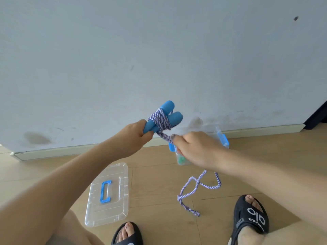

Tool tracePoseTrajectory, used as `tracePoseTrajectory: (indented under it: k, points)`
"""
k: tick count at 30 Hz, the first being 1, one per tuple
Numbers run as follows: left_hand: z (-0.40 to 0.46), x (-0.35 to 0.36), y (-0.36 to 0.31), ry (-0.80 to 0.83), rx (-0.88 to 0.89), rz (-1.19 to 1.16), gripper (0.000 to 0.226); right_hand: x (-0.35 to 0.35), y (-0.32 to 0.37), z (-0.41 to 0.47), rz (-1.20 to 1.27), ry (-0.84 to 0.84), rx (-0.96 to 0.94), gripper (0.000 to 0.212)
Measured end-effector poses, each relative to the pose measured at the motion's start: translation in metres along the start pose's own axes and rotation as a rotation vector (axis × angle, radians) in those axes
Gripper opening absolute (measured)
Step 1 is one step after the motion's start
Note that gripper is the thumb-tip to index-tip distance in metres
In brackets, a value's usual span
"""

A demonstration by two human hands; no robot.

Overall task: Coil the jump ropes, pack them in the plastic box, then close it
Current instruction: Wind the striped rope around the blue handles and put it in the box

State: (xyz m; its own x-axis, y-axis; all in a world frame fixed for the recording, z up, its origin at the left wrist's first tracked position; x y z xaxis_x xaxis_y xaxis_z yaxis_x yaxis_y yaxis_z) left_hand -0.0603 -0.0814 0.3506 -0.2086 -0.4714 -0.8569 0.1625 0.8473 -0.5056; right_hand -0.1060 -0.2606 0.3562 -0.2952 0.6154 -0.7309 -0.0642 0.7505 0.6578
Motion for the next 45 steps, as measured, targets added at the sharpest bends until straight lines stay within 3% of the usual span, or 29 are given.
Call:
tracePoseTrajectory:
  k: [5, 10, 15, 21, 25, 30, 34, 38, 41, 45]
  points:
    - [-0.001, 0.017, -0.013, 0.055, 0.128, 0.196, 0.022, -0.030, 0.033, -0.004, -0.084, -0.174, -0.225, 0.052]
    - [-0.006, 0.027, -0.027, 0.118, 0.257, 0.252, 0.027, -0.029, 0.048, -0.004, -0.138, -0.118, -0.325, 0.055]
    - [-0.020, 0.028, -0.049, 0.095, 0.416, 0.306, 0.024, -0.061, 0.043, 0.025, -0.128, -0.219, -0.321, 0.058]
    - [-0.042, 0.025, -0.070, 0.137, 0.557, 0.354, 0.021, -0.063, 0.039, 0.044, -0.380, -0.083, -0.276, 0.065]
    - [-0.067, 0.021, -0.096, 0.157, 0.659, 0.150, 0.016, -0.063, 0.023, 0.056, -0.359, -0.050, -0.198, 0.068]
    - [-0.055, -0.015, -0.079, -0.049, 0.397, -0.195, 0.021, -0.047, -0.027, 0.034, -0.094, 0.107, 0.082, 0.040]
    - [-0.030, -0.019, -0.042, -0.095, 0.147, -0.306, 0.025, -0.016, -0.011, 0.035, 0.063, 0.015, 0.049, 0.048]
    - [-0.009, -0.013, -0.011, -0.100, -0.021, -0.222, 0.025, 0.006, -0.010, 0.035, 0.015, 0.041, 0.044, 0.047]
    - [-0.003, -0.003, -0.007, -0.087, -0.048, -0.072, 0.028, 0.008, -0.001, 0.025, -0.032, 0.036, 0.041, 0.040]
    - [0.000, 0.007, -0.010, -0.081, -0.070, -0.053, 0.032, 0.014, 0.002, 0.014, -0.139, 0.110, 0.063, 0.037]
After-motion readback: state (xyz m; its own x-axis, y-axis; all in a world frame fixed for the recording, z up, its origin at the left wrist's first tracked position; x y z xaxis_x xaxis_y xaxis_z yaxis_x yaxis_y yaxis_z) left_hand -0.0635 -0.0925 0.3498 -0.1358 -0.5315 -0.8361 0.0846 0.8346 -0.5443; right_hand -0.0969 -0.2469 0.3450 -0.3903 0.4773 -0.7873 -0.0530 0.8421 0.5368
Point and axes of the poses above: each hand's wrist, its own z-axis towards the middle knuckle, its own x-axis out of the palm, y = z × x, the point moved 6 cm from there along z, towards the middle knuckle
